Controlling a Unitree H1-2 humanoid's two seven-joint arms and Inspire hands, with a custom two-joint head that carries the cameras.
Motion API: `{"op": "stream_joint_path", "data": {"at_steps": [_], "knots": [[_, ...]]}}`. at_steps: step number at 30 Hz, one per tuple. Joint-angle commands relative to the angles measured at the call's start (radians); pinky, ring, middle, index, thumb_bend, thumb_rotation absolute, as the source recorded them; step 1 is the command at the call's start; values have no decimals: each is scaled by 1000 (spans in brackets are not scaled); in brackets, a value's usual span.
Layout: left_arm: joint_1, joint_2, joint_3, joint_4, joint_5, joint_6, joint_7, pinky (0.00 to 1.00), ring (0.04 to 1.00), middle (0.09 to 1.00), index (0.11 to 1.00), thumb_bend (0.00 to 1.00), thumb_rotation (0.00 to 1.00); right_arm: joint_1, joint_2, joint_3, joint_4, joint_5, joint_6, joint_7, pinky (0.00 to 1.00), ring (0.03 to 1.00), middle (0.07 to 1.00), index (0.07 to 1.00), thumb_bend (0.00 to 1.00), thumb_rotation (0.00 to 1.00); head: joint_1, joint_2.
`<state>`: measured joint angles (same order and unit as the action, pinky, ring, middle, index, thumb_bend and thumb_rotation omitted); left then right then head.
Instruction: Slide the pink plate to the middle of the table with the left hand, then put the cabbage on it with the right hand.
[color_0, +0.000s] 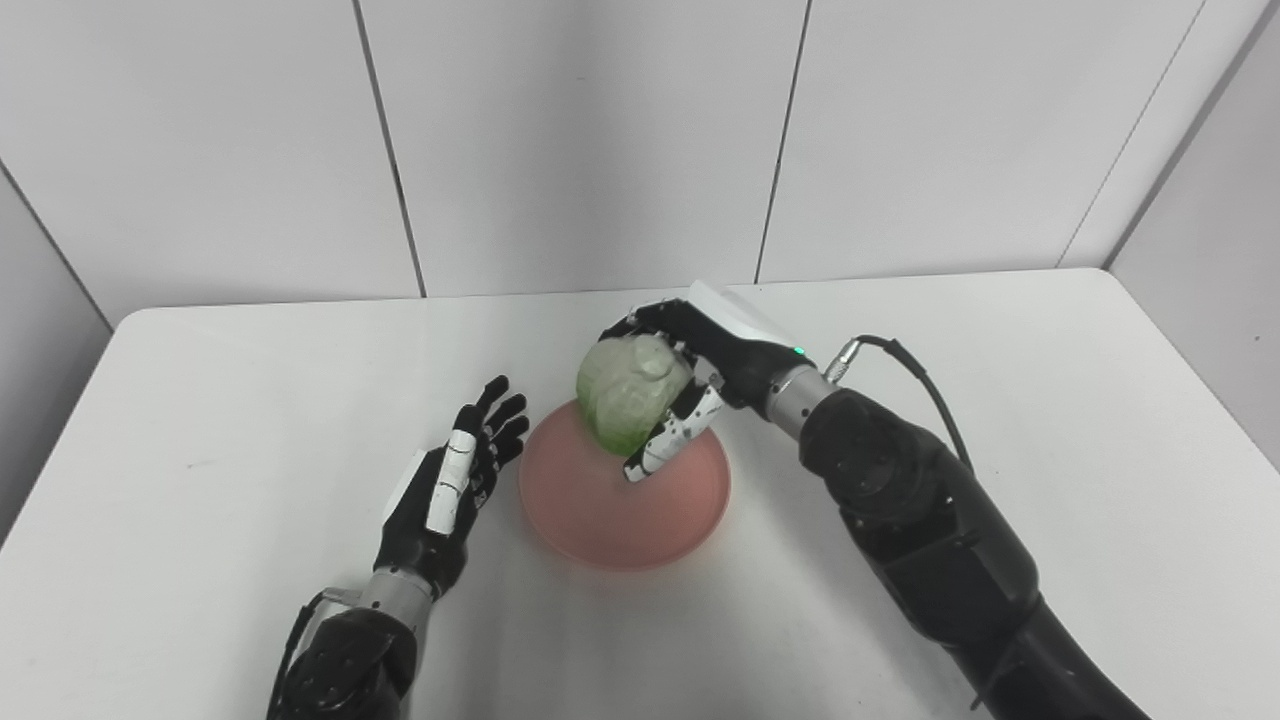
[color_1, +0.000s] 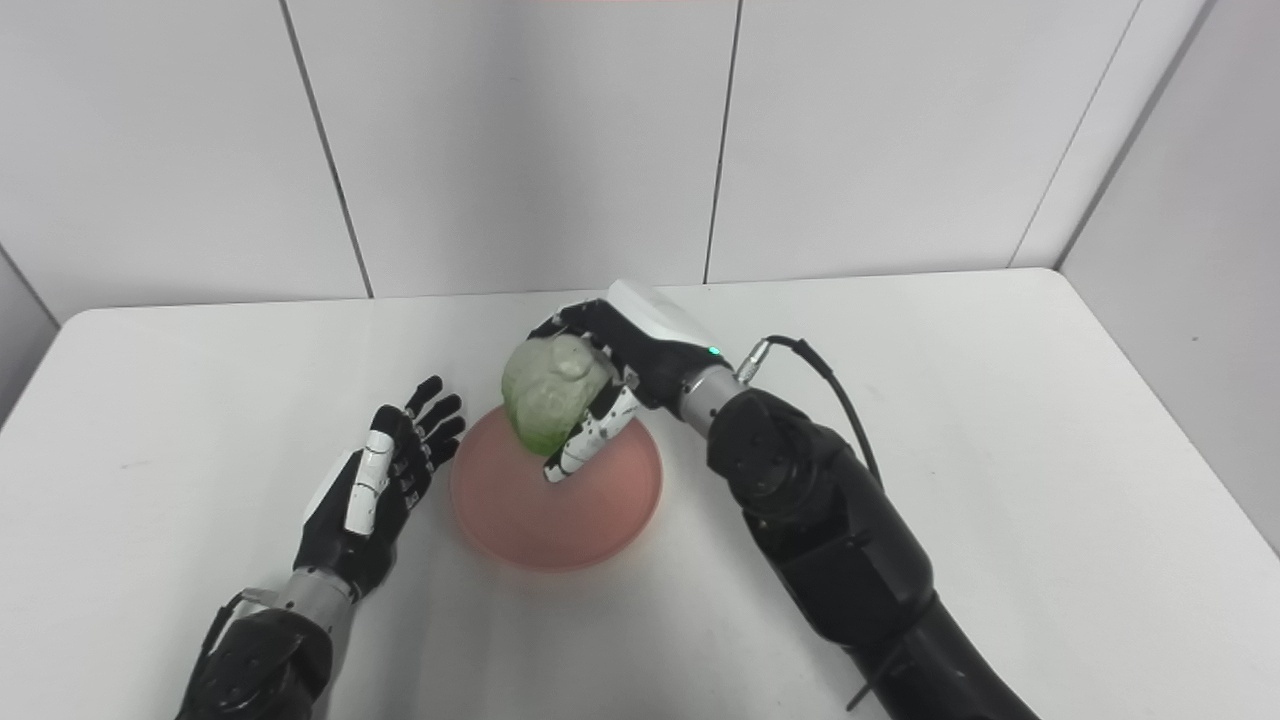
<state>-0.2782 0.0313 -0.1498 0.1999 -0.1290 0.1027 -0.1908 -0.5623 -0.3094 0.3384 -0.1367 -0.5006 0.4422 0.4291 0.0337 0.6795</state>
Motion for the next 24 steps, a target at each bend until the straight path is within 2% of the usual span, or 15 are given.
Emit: {"op": "stream_joint_path", "data": {"at_steps": [1, 7, 19, 24], "knots": [[9, -16, -29, 45, 29, 79, -10, 970, 942, 945, 941, 825, 1000, -26, 1, -4, -5, -4, -44, -21, 363, 421, 468, 498, 529, 0, 1, -1], [4, -14, -36, 41, 38, 104, -9, 980, 953, 956, 956, 859, 1000, -15, 14, 14, 57, -6, -80, -35, 382, 436, 479, 489, 530, 0, 7, 2], [6, -28, -37, 34, 50, 107, 5, 976, 950, 952, 952, 839, 1000, -11, 39, 50, 210, -29, -157, -67, 400, 454, 490, 482, 530, 0, 34, 10], [8, -31, -37, 34, 51, 100, 6, 970, 949, 950, 949, 831, 1000, -4, 55, 58, 249, -39, -168, -98, 390, 451, 493, 480, 530, 0, 38, 9]]}}
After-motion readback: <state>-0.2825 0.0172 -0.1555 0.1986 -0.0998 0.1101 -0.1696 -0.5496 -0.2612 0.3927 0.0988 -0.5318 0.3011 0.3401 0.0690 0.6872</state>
